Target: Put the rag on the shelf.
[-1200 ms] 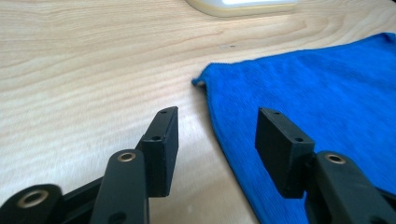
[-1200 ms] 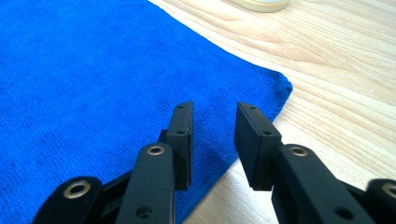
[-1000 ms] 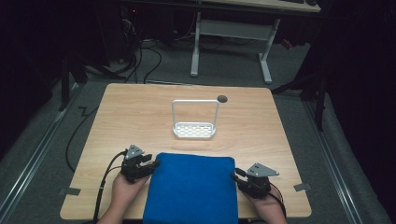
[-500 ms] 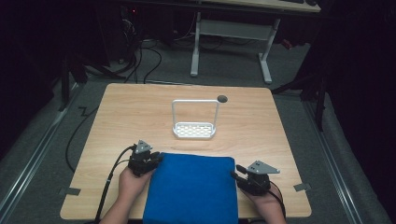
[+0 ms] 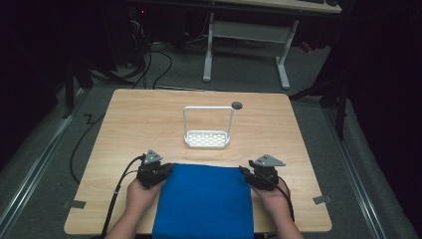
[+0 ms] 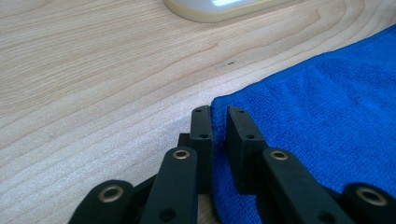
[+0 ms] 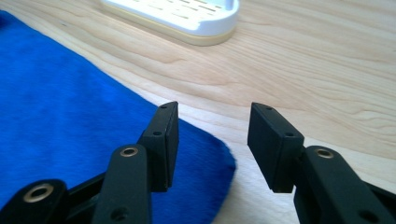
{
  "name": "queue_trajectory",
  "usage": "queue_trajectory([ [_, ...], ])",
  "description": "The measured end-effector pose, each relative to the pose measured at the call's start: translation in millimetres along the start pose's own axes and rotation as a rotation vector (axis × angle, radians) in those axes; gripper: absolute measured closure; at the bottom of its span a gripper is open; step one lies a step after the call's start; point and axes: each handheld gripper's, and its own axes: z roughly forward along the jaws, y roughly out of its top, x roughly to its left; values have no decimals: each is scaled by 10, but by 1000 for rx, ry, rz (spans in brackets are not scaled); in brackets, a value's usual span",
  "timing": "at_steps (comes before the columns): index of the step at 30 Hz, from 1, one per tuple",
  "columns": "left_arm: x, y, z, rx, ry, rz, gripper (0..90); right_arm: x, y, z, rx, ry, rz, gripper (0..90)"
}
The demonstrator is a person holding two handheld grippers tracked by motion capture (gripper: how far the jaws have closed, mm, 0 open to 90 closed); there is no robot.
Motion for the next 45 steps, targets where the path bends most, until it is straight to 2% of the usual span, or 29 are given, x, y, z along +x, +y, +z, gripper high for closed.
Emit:
queue_trajectory([
  [1, -3, 0, 0, 1, 3, 2, 828, -11, -21, 13, 8, -6, 5, 532],
  [6, -3, -2, -1, 2, 4, 1, 854, -48, -68, 76, 58, 26, 20, 509],
  [10, -11, -5, -5, 4, 7, 10, 862, -47, -85, 132, 99, 40, 16, 457],
  [12, -10, -6, -6, 5, 5, 10, 862, -45, -87, 140, 93, 45, 20, 458],
  [14, -6, -7, -7, 5, 2, 7, 862, -31, -92, 136, 93, 44, 11, 480],
  [17, -3, -8, -9, 6, -2, 6, 862, 1, -101, 123, 86, 56, -3, 580],
  [20, -8, -10, -9, 4, -3, 4, 862, 21, -104, 119, 80, 61, -14, 632],
  [25, -3, -11, -11, 5, -8, 7, 862, 18, -119, 76, 94, 56, 6, 633],
  [27, 2, -11, -11, 5, -10, 4, 862, 8, -153, 61, 79, 49, 11, 603],
  [30, 1, -11, -10, 5, -12, 1, 864, 0, -159, 57, 76, 47, 10, 624],
  [37, -16, -15, -17, 10, -13, 17, 876, 36, -141, 55, 88, 78, -1, 870],
  [41, -25, -21, -21, 8, -12, 22, 880, 71, -110, 53, 91, 60, -25, 880],
  [45, -24, -25, -44, -6, -15, 27, 880, 85, -67, -27, 36, 56, -19, 881],
])
